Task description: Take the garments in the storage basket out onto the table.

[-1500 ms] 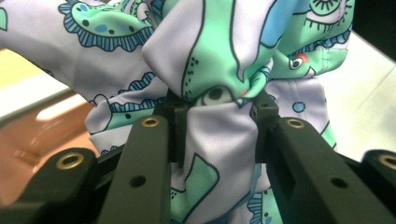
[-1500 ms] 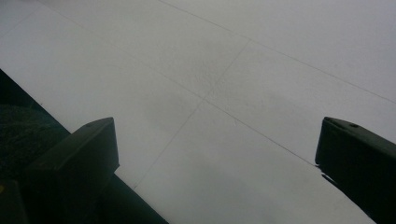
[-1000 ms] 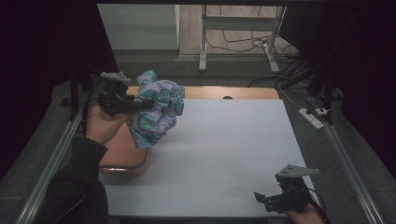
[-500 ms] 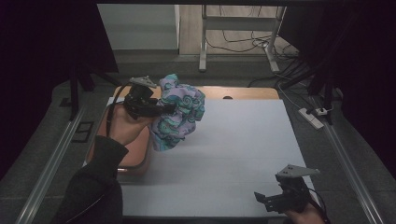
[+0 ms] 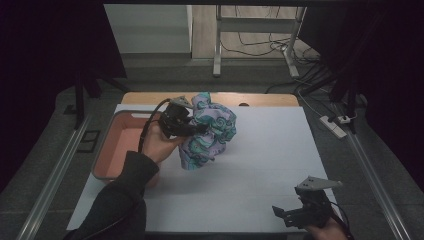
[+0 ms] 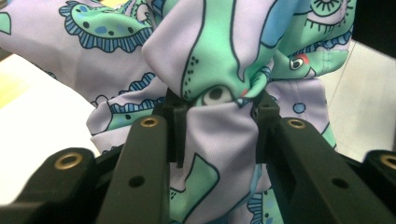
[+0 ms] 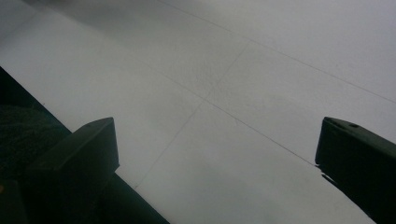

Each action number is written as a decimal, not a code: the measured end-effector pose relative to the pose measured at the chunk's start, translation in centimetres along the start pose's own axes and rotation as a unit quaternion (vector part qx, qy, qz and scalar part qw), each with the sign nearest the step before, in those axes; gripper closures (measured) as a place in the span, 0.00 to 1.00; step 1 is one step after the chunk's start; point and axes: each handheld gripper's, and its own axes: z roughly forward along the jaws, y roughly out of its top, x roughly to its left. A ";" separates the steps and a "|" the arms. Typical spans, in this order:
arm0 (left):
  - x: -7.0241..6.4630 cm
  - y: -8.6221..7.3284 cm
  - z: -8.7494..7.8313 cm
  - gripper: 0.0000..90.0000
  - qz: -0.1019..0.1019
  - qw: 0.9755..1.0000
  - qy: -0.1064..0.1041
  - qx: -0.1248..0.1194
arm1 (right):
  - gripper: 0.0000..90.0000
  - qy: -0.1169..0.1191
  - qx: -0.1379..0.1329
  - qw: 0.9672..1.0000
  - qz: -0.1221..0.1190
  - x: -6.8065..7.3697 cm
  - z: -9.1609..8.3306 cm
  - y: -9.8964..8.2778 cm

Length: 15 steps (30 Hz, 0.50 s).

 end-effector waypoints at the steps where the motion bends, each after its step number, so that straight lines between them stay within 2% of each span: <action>1: -0.1 -0.1 0.4 0.75 0.002 1.000 0.001 0.003 | 0.00 0.000 0.000 1.000 0.000 0.0 0.0 0.0; 8: -0.4 -1.3 3.2 0.75 0.006 1.000 0.002 0.023 | 0.00 0.000 0.001 1.000 0.000 0.0 0.0 0.0; 15: -0.4 -2.6 5.4 0.74 0.009 0.999 0.011 0.046 | 0.00 0.001 0.000 1.000 -0.001 0.0 0.0 0.0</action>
